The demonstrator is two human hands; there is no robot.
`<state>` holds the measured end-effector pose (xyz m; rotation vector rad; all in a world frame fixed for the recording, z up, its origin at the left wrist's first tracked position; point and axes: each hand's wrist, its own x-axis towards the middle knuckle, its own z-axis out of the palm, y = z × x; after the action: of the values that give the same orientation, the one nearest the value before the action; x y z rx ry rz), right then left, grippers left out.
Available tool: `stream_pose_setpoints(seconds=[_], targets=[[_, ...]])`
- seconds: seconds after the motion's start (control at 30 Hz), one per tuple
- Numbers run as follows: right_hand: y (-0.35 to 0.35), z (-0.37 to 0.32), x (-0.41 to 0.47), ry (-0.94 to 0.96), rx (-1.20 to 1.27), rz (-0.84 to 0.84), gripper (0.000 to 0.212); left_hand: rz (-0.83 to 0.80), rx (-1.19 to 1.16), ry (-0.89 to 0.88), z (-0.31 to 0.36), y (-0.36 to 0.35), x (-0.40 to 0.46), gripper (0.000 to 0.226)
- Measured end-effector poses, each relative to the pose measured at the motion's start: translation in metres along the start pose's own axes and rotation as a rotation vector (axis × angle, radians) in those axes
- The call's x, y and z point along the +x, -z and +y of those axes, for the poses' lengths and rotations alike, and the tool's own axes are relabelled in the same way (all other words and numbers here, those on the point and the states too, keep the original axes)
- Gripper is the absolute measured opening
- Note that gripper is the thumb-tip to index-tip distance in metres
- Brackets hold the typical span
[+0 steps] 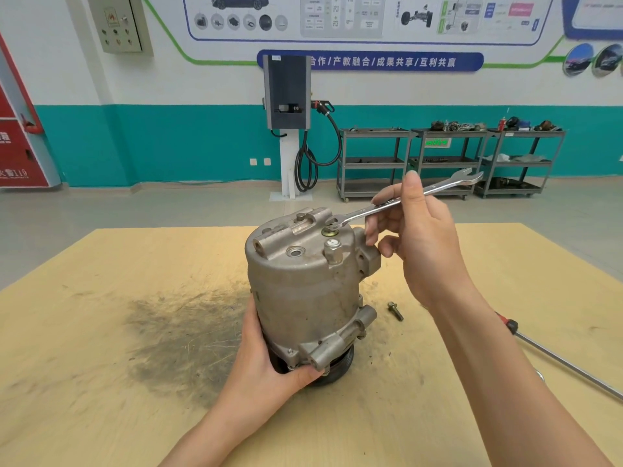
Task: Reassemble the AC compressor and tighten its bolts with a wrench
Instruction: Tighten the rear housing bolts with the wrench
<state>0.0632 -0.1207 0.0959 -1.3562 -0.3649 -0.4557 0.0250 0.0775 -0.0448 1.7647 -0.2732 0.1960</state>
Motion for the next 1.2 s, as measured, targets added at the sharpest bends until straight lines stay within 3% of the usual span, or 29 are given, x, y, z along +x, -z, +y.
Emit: stream_pose_setpoints(seconds=[0.13,0.3,0.4,0.47,0.57,0.67,0.8,0.97,1.07,1.2], targets=[[-0.003,0.002,-0.003,0.101,-0.06,0.016,0.043,0.002,0.001,0.003,-0.001,0.0,0.0,0.132],[-0.012,0.0,-0.013,0.497,-0.364,0.0,0.034,0.013,0.029,0.006,-0.004,0.0,0.0,0.125],[-0.017,0.001,-0.018,0.771,-0.629,-0.031,0.05,0.02,0.041,0.0,-0.004,-0.001,0.0,0.121],[-0.02,0.002,-0.019,0.85,-0.748,-0.025,0.056,0.023,0.047,-0.005,-0.005,-0.001,0.0,0.118],[-0.02,0.001,-0.02,0.777,-0.668,-0.022,0.051,0.019,0.04,-0.006,-0.004,-0.001,0.0,0.12],[-0.016,-0.003,-0.017,0.536,-0.359,0.031,0.034,0.008,0.024,0.012,-0.002,-0.001,0.0,0.123],[-0.008,-0.002,-0.008,0.267,-0.049,0.094,0.041,0.006,0.026,0.008,-0.002,0.0,-0.001,0.121],[-0.002,0.007,0.001,0.006,0.026,0.044,0.045,0.006,0.024,-0.002,-0.001,-0.001,-0.001,0.123],[-0.001,0.01,0.003,-0.029,0.028,0.017,0.045,0.005,0.024,-0.003,-0.001,0.0,0.0,0.122],[-0.004,0.008,-0.003,0.108,-0.073,0.009,0.043,0.006,0.021,0.008,-0.002,0.0,0.0,0.126]])
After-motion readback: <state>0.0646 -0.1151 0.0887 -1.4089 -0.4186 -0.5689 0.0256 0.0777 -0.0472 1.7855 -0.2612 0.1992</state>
